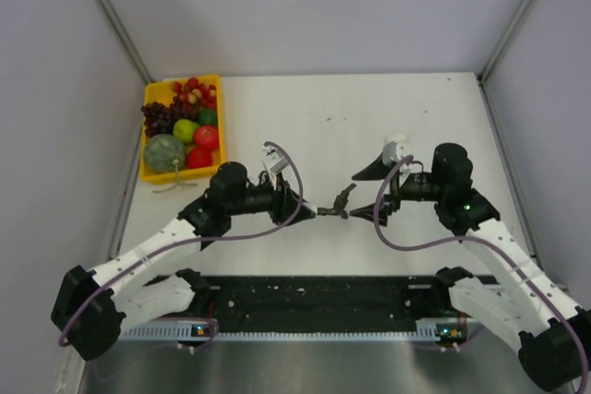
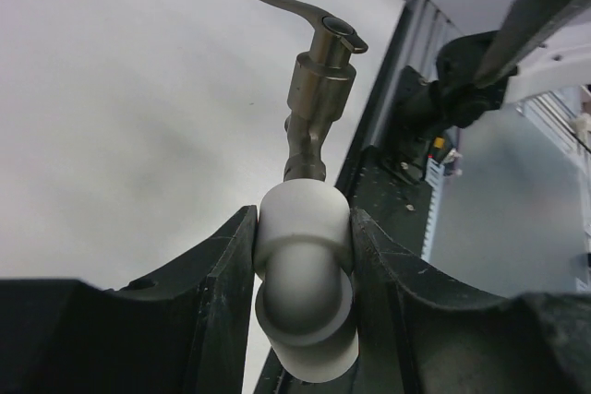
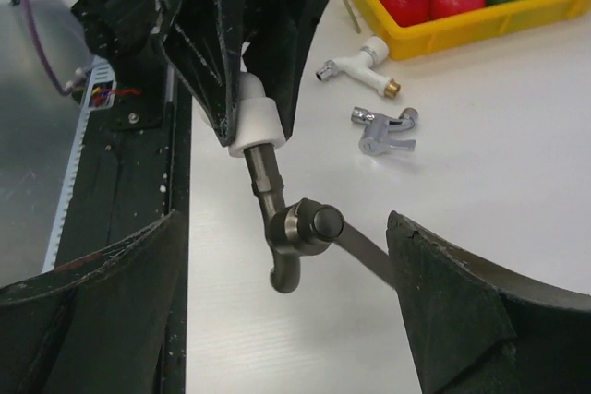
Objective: Install the water faucets
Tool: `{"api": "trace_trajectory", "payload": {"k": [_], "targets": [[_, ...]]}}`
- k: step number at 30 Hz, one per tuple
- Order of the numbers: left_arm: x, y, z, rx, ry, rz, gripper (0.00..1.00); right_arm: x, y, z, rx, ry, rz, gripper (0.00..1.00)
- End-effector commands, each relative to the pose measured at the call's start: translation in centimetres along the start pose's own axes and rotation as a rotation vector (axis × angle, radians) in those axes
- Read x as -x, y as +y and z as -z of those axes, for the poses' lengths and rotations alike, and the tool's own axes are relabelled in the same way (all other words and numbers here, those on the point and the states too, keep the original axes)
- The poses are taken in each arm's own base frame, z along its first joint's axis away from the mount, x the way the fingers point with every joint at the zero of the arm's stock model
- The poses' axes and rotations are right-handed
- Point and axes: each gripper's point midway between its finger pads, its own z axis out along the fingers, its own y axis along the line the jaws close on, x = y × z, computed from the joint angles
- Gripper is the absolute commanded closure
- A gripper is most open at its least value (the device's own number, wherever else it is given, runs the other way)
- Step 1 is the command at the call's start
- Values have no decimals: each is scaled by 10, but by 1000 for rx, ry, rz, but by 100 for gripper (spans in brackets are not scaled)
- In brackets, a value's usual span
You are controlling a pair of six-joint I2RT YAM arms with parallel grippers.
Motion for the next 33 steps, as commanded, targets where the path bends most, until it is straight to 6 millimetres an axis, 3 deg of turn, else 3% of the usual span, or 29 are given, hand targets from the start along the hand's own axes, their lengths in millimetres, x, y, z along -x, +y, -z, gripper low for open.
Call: {"api": "trace_trajectory", "payload": {"k": [1,6,13,16,18,21,22,28,33], "targets": [[44,-66,19,-269,-72,-112,100,23,29,5,222,-19,210,12],[48,-82,26,-332,-66,-127,100,27,49,5,390,-50,140,19],[56,-87,28,-339,-78,-151,100,14,50,1,405,-26,76,27],[61,-81,24,-305,-84,-155,100,10,47,-3,389,-3,54,38],[64,-75,22,-270,-96,-157,100,8,45,-6,379,12,28,53],[69,-66,20,-206,-127,-171,100,1,38,-9,319,49,-8,80],[71,-61,19,-177,-136,-177,100,-3,33,-10,286,66,-25,85],[67,-44,14,-50,-190,-240,100,-8,9,-15,87,47,-163,100],[69,-41,14,-8,-293,-306,100,-5,-9,-20,-61,-19,-372,100]]}}
